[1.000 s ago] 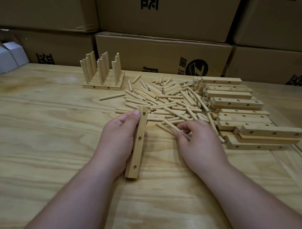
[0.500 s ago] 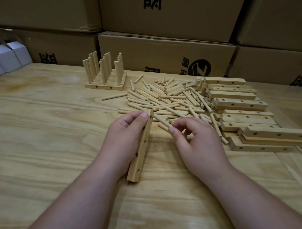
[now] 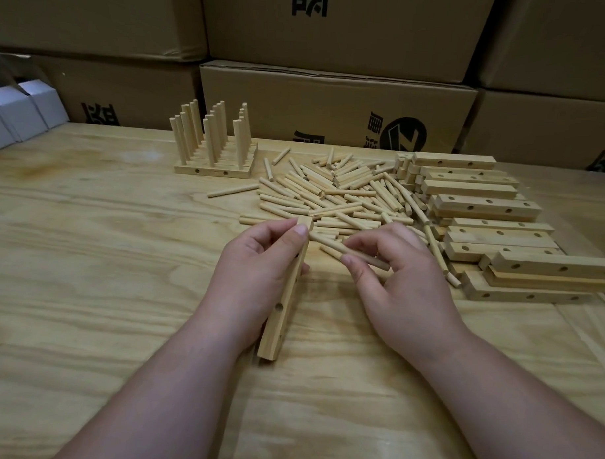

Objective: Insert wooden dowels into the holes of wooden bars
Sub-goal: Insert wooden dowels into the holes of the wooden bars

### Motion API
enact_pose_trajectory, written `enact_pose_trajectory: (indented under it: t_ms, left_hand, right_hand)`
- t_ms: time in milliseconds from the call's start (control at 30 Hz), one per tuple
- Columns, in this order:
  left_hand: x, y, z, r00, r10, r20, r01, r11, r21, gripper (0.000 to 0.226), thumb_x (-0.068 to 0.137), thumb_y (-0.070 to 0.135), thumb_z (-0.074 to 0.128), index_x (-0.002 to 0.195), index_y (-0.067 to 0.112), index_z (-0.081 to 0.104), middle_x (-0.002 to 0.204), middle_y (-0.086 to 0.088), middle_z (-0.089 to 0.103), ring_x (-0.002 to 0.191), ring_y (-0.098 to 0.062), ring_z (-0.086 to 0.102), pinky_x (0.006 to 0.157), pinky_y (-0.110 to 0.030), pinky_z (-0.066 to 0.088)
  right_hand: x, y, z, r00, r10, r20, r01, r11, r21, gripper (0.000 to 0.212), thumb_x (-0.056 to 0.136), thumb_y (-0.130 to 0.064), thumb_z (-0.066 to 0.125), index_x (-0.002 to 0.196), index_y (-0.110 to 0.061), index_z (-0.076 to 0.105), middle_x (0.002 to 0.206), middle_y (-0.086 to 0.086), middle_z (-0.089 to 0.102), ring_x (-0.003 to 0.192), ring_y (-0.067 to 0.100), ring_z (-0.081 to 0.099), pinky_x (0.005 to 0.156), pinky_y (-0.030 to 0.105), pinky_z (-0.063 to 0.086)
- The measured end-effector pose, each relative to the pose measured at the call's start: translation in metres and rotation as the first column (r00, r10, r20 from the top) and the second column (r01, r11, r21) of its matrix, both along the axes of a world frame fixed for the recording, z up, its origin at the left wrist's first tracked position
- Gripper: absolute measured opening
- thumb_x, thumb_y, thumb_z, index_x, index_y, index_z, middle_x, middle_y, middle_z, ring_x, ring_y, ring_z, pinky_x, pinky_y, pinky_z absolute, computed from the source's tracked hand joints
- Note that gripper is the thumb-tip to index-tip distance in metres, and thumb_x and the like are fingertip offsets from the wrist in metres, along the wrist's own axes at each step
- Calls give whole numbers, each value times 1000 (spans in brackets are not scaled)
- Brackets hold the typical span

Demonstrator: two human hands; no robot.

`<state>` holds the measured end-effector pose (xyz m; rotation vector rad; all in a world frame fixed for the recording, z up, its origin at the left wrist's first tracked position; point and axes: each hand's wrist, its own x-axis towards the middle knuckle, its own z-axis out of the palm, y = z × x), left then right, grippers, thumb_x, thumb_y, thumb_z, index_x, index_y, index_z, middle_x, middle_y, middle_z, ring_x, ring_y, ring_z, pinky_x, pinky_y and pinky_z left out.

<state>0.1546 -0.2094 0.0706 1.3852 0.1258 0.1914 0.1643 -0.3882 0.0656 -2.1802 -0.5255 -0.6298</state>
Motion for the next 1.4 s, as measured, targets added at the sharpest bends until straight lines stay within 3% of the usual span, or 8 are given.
enact_pose_trajectory:
  t_ms: [200, 333, 467, 633, 800, 1067, 1300, 1400]
  left_hand:
    - [-4, 0, 4, 1000, 17, -9, -16, 995, 99, 22, 94, 47, 64, 90, 29, 77, 88, 0, 77, 67, -13, 73, 56, -28, 56]
    - [-6, 1, 7, 999, 17, -36, -15, 999, 40, 15, 88, 43, 73, 92, 30, 79, 90, 1, 78, 65, -13, 72, 51, -22, 52]
    - [-9, 1, 11, 999, -1, -49, 2, 1000, 17, 33, 71, 53, 77, 96, 32, 81, 90, 3, 79, 63, -9, 70, 49, -24, 50]
    - [-9, 1, 12, 999, -31, -33, 29, 997, -64, 39, 63, 50, 81, 91, 22, 82, 82, -1, 77, 64, -7, 67, 52, -18, 50]
    - [-8, 1, 11, 994, -105, -41, 102, 993, -65, 36, 60, 48, 83, 84, 22, 82, 78, 0, 75, 64, -7, 66, 59, -20, 54]
    - [-8, 0, 10, 993, -112, -39, 110, 993, -51, 24, 65, 41, 83, 80, 23, 81, 73, 1, 73, 61, -5, 65, 58, -17, 53]
    - [-11, 1, 12, 991, -131, -19, 131, 991, -10, 25, 63, 45, 81, 80, 27, 81, 75, 5, 73, 64, -2, 64, 59, -14, 50]
    - [-11, 1, 12, 990, -140, -11, 140, 990, -7, 26, 62, 46, 81, 81, 27, 81, 75, 4, 73, 64, -3, 64, 60, -14, 51]
  right_hand:
    - [-1, 0, 0, 1000, 17, -11, -16, 999, 29, 16, 89, -21, 73, 103, -29, 72, 96, -14, 57, 98, 4, 56, 83, 6, 39]
    - [-1, 0, 0, 999, 27, -17, -26, 999, 33, 16, 90, -21, 72, 105, -26, 73, 96, -11, 58, 97, 4, 57, 82, 7, 39]
    - [-3, 2, 0, 998, 57, -29, -57, 998, 27, 16, 95, -23, 65, 110, -24, 72, 96, -13, 58, 95, 3, 57, 77, 6, 39]
    - [-4, 4, 1, 997, 74, -25, -73, 997, 31, 23, 96, -30, 59, 112, -20, 72, 93, -16, 56, 89, 1, 57, 73, 6, 39]
    - [-3, 2, 1, 999, 39, -10, -39, 999, 18, 16, 89, -24, 73, 104, -17, 75, 89, -21, 55, 89, -7, 56, 76, 3, 37]
    - [-7, 4, 3, 998, 16, 58, -17, 1000, 17, 13, 87, -20, 77, 98, -14, 78, 85, -11, 63, 86, 0, 60, 74, 7, 42]
    - [-9, 3, 4, 999, 36, 11, -37, 998, 53, 14, 87, -17, 76, 101, -13, 79, 81, -19, 61, 84, -9, 59, 76, 3, 38]
    - [-9, 3, 4, 998, 55, -41, -50, 992, 117, 13, 87, -17, 76, 99, -14, 80, 81, -12, 68, 86, -4, 62, 76, 3, 39]
